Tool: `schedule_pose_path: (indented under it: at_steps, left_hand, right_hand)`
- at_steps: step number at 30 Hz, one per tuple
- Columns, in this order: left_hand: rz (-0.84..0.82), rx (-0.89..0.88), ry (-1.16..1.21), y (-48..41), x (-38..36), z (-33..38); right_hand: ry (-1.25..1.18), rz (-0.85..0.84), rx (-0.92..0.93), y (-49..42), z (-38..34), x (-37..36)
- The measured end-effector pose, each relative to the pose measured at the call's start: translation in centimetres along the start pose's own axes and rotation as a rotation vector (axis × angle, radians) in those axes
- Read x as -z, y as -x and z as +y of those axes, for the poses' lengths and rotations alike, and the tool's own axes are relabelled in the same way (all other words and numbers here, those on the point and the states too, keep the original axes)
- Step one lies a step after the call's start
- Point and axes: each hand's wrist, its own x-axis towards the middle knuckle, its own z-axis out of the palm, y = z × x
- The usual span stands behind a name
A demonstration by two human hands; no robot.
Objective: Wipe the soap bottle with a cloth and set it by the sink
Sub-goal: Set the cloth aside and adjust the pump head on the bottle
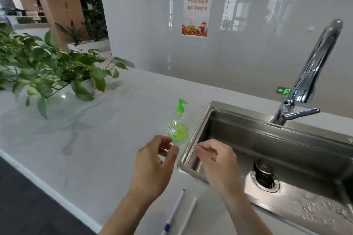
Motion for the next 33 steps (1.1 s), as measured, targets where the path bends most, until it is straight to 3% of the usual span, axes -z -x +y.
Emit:
schedule_pose_path:
  at_steps: [15,25,33]
  left_hand:
    - [-0.21,-0.112,0.125,-17.6,-0.5,-5.7]
    - [-0.309,-0.102,0.171,-21.9,-5.7,-5.5]
    - [-0.271,-0.054,0.226,-22.6,-7.3,-6.6]
  right_hand:
    - [0.005,0.362,-0.052,-12.1,-0.9,-8.3]
    - [0.087,0.248,-0.139,-16.3,1.5,-8.8]
    - [0.02,0.162,-0.236,-17.5,2.3,-9.2]
